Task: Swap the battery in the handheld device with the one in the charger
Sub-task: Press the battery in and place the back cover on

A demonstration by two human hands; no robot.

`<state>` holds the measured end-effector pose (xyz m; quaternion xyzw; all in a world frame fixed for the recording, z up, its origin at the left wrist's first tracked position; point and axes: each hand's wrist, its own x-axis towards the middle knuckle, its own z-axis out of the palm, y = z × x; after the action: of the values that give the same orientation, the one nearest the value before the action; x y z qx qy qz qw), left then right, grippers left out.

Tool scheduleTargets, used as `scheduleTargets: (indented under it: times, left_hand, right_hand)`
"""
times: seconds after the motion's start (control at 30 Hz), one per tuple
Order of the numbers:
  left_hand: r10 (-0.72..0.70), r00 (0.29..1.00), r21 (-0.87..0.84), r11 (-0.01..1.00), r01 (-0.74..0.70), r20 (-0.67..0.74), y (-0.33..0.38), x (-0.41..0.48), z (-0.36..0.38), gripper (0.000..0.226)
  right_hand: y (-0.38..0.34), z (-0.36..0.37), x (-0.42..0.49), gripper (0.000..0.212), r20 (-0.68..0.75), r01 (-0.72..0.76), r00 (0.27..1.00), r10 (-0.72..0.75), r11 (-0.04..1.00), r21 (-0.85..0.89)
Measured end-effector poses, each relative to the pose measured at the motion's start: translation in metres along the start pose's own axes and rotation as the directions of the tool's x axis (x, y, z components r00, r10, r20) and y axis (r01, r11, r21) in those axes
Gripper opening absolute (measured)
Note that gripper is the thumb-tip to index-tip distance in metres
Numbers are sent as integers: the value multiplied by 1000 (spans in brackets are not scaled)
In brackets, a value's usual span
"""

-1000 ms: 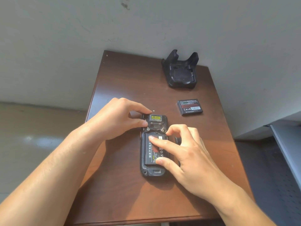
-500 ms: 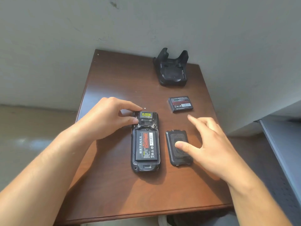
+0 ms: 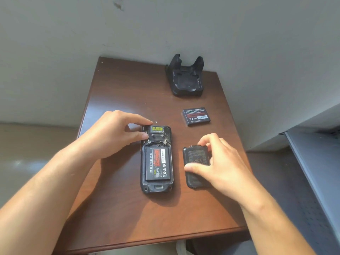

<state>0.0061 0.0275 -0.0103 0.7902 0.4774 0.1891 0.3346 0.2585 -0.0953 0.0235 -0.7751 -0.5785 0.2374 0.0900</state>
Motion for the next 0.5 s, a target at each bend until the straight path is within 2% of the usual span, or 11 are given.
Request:
scheduleTargets:
  times: [0.1,0.17,0.23,0.33,0.43,0.5]
  left_hand:
    - [5,1000,6,1000,-5,0,1,0,-1,30]
    - [5,1000,1,1000,-5,5,1,-1,-1,30]
    - [10,1000,2,1000,-10,11,2,-1,-1,30]
    - [25,1000,7,1000,-26,16,4,-2,-2,29]
    - [29,999,3,1000,-29,20,4,-2,-2,30]
    - [31,999,5,1000,-31,17,3,-2,-2,30]
  right_hand:
    - [11,-4,7,22,-9,13,1000,-10,930,368]
    - [12,-8,7,17,-21,50,999,-48,786,617]
    - [5,-9,5,17,-55,96,995,-84,632,769]
    - [-16,-1,4,18,-102,187,978,-183,541,820]
    - [-33,15,7,19,-115,277,945,-307,561,780]
    - [-37,24,10,21,-108,304,935,-339,603,738]
